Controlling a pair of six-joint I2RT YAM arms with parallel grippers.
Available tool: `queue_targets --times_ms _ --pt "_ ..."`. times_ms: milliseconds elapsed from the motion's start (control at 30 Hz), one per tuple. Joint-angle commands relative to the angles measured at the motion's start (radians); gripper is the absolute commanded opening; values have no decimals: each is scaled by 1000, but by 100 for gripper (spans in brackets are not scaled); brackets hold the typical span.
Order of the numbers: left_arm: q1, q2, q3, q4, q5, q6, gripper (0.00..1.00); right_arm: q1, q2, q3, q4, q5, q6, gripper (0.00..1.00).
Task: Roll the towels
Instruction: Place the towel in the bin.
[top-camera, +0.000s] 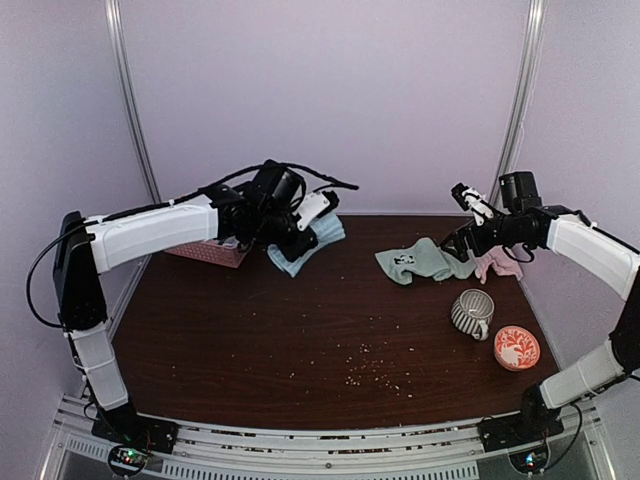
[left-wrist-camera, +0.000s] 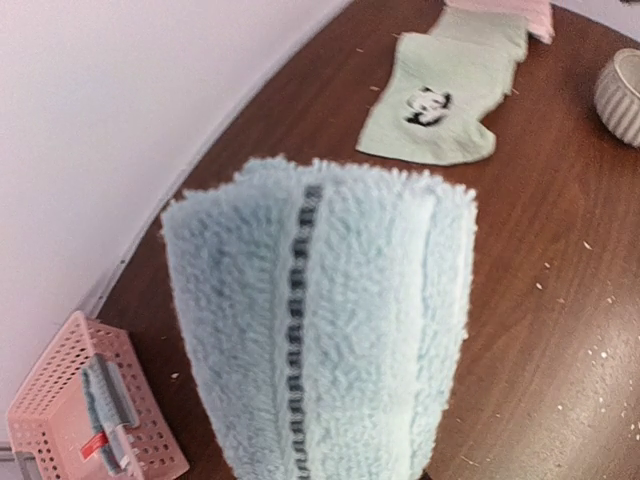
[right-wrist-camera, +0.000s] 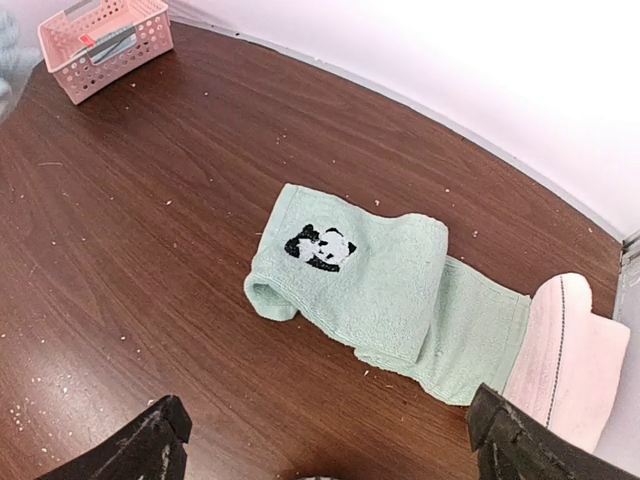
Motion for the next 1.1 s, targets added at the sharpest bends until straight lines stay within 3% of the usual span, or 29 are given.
queue_targets --times_ms 0,267,500,1067 --pt "83 -36 61 1 -111 -66 0 -7 -29 -99 178 53 63 100" --pt "289 -4 129 -21 -184 -88 0 -8 -25 -155 199 6 61 100" --pt "442 120 237 -58 -181 -91 0 -10 -27 -173 213 -18 59 100" --pt "618 466 525 -116 -242 -48 0 -10 -13 -157 179 -10 29 100"
